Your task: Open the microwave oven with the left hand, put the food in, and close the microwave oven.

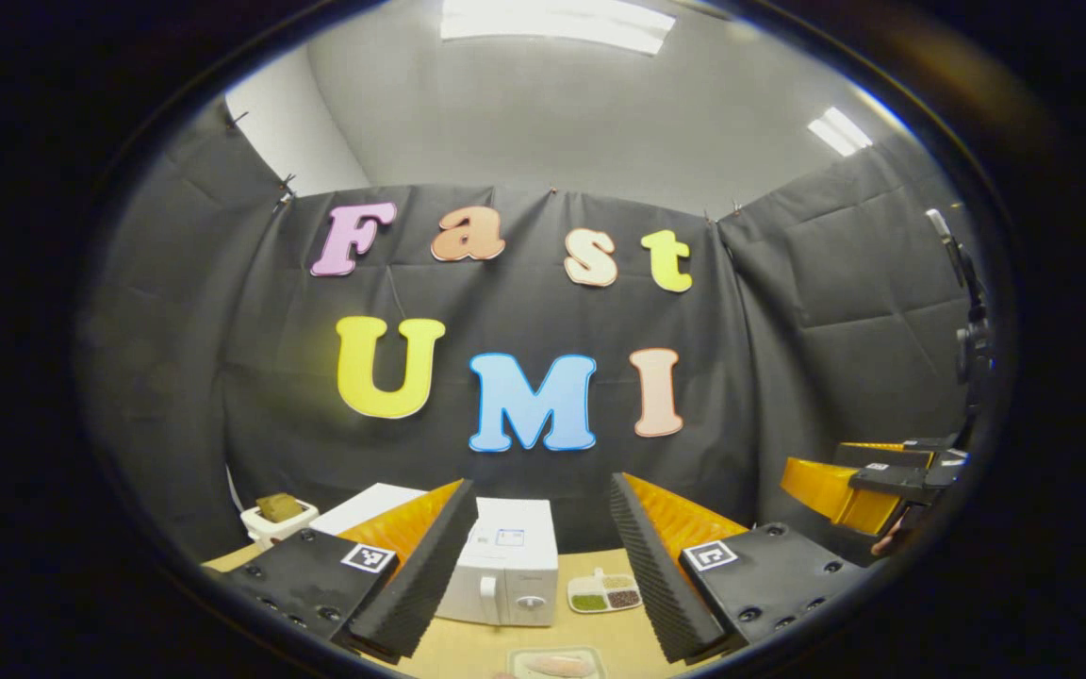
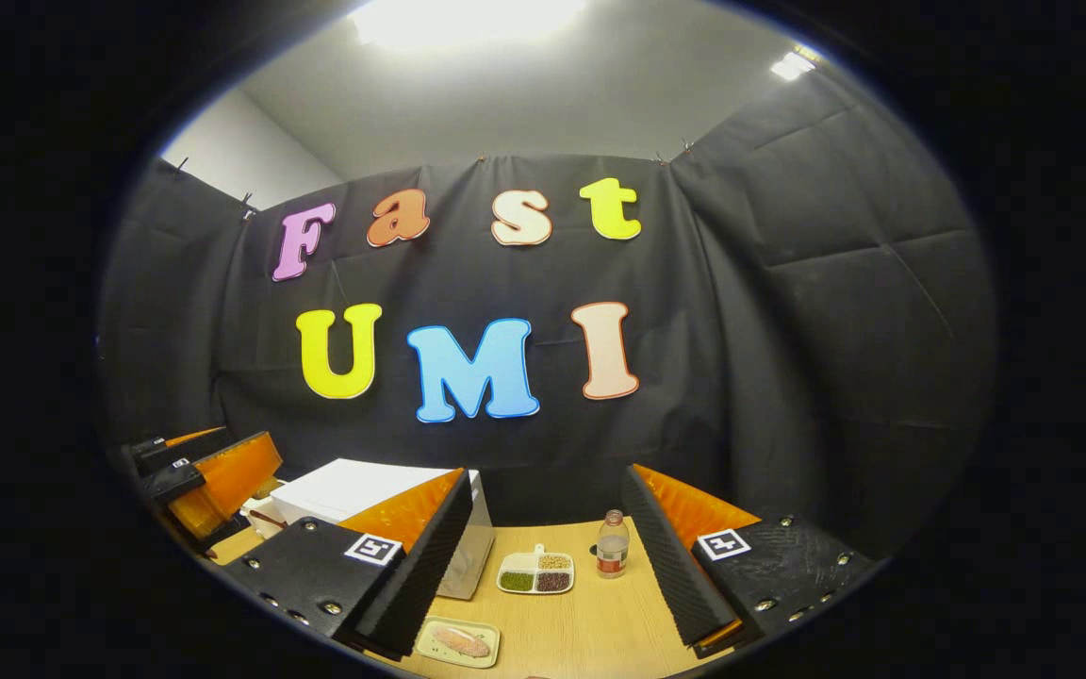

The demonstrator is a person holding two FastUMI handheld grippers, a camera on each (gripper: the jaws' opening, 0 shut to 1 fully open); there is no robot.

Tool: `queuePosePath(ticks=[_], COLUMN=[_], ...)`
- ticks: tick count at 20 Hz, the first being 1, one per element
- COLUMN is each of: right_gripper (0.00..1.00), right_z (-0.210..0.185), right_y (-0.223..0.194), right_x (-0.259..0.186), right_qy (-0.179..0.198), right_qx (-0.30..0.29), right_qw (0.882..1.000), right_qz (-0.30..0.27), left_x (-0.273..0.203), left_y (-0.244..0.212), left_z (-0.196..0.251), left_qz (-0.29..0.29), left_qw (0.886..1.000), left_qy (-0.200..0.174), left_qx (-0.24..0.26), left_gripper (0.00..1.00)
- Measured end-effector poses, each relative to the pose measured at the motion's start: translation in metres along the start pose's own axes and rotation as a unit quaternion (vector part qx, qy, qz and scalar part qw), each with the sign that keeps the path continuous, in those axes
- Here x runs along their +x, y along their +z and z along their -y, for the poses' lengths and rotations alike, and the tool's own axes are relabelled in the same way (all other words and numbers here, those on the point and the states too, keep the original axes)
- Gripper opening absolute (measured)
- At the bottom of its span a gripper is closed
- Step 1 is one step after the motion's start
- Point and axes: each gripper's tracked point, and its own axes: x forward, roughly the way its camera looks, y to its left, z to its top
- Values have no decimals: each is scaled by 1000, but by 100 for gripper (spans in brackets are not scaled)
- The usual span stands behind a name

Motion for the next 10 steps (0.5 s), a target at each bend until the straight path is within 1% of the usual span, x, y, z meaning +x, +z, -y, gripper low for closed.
queuePosePath(ticks=[1,2,3,4,5,6,8,10], right_gripper=[98,98,98,98,98,98,98,98], right_z=[1,2,3,5,6,7,2,6], right_y=[0,0,-1,-3,-5,-7,-9,-12], right_x=[0,-1,0,0,1,1,-2,-4], right_qy=[2,5,8,11,14,19,38,42], right_qx=[0,0,-1,-4,-6,-5,6,8], right_qw=[1000,1000,1000,1000,1000,1000,999,999], right_qz=[0,1,1,-1,-4,-8,-11,-10], left_x=[2,2,2,3,4,6,11,15], left_y=[-2,-1,-1,-7,-15,-26,-43,-56], left_z=[2,1,-1,-4,-5,-3,-2,-5], left_qz=[1,8,14,15,10,1,-13,-17], left_qw=[1000,1000,1000,999,999,999,999,999], left_qy=[1,4,12,22,30,33,35,39], left_qx=[4,11,21,25,19,9,-9,-24], left_gripper=[96,93,96,92,99,96,96,94])
